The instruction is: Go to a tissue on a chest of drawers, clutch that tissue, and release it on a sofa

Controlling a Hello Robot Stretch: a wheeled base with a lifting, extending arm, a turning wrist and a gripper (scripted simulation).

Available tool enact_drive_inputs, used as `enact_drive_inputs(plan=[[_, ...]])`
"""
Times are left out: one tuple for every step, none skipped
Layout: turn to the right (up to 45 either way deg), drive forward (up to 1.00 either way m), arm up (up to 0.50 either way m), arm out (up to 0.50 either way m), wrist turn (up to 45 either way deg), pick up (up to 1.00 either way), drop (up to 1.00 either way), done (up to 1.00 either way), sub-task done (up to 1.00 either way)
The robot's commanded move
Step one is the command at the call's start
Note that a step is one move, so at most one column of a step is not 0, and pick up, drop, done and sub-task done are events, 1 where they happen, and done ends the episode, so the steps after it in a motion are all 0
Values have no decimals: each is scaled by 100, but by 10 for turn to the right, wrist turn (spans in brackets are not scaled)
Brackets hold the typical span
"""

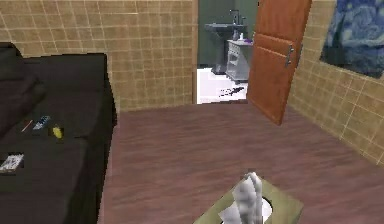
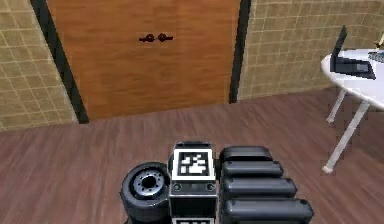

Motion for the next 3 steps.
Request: enact_drive_inputs(plan=[[-120,0,0,0,0,0,0,0,0],[0,100,0,0,0,0,0,0,0],[-30,0,0,0,0,0,0,0,0]])
